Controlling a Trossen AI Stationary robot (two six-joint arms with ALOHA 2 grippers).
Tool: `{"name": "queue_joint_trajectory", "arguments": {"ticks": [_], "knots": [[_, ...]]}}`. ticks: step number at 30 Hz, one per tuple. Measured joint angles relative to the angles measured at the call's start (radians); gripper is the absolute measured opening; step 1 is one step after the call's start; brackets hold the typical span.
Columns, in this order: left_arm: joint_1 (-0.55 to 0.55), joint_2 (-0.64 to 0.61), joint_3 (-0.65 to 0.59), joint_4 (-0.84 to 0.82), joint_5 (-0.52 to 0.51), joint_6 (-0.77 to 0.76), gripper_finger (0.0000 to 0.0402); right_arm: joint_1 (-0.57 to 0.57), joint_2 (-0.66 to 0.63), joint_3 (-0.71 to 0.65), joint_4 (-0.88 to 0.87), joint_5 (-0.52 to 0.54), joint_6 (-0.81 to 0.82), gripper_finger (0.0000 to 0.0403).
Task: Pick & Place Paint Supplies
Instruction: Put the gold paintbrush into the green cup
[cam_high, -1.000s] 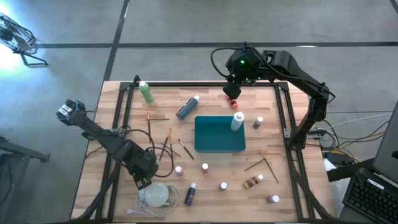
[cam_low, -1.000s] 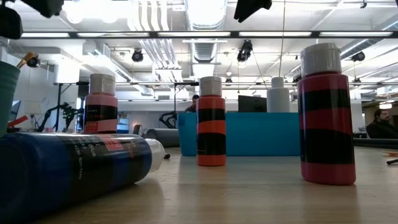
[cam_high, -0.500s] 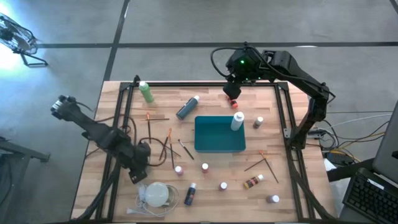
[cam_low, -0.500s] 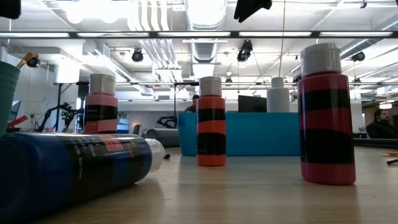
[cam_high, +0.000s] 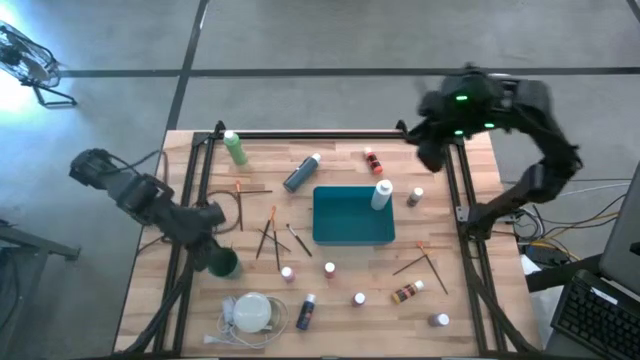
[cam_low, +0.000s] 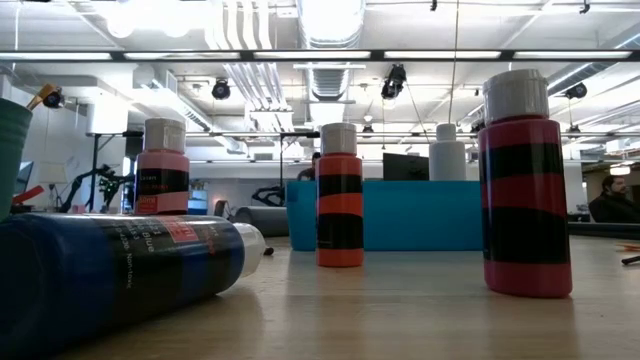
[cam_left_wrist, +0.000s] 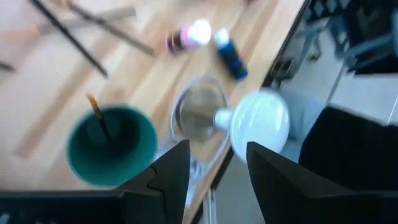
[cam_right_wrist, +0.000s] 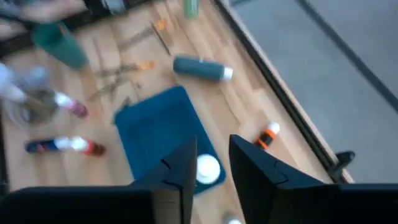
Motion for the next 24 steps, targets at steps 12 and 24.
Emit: {"name": "queue_joint_trajectory", "arguments": {"ticks": [12, 24], "knots": [[0.009, -0.127, 0.012, -0.005, -0.256, 0.059, 0.0163, 0.000, -0.336, -0.092, -0.004, -0.053, 0.047, 0.0010], [0.009, -0.174, 0.012, -0.004, -0.396, 0.153, 0.0163, 0.000, -0.681, -0.333, 0.008, 0.133, 0.238, 0.0008]]}}
